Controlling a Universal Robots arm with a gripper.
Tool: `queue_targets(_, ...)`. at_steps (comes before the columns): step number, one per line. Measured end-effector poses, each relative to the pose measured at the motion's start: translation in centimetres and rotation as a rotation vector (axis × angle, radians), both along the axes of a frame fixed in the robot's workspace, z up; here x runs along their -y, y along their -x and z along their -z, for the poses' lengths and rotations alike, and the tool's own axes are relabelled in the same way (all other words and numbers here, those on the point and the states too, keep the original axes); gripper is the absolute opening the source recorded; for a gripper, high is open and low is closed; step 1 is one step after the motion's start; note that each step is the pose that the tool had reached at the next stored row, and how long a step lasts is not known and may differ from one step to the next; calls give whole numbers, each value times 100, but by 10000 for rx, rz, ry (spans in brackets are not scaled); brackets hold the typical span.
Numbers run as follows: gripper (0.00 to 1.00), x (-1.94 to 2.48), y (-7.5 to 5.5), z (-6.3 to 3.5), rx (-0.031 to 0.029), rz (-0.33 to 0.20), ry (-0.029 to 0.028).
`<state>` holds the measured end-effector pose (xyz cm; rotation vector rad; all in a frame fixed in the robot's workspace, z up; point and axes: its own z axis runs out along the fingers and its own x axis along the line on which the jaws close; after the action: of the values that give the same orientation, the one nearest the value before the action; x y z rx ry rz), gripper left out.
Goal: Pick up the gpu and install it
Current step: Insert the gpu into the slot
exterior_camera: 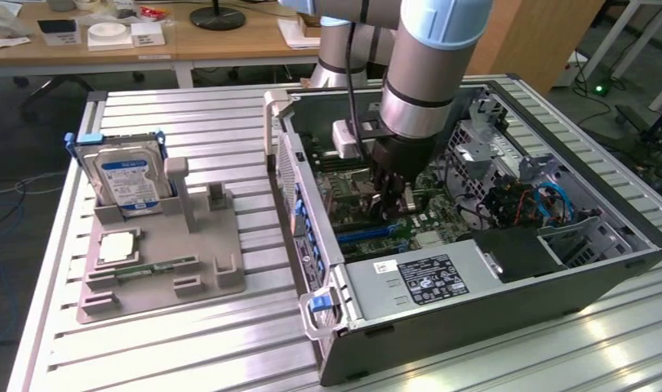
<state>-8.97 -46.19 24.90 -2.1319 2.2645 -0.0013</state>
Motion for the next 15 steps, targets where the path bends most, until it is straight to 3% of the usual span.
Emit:
queue_targets(9, 29, 0, 22, 117, -4, -1, 0)
queue_targets(15, 29, 1, 25, 143, -5, -1, 2)
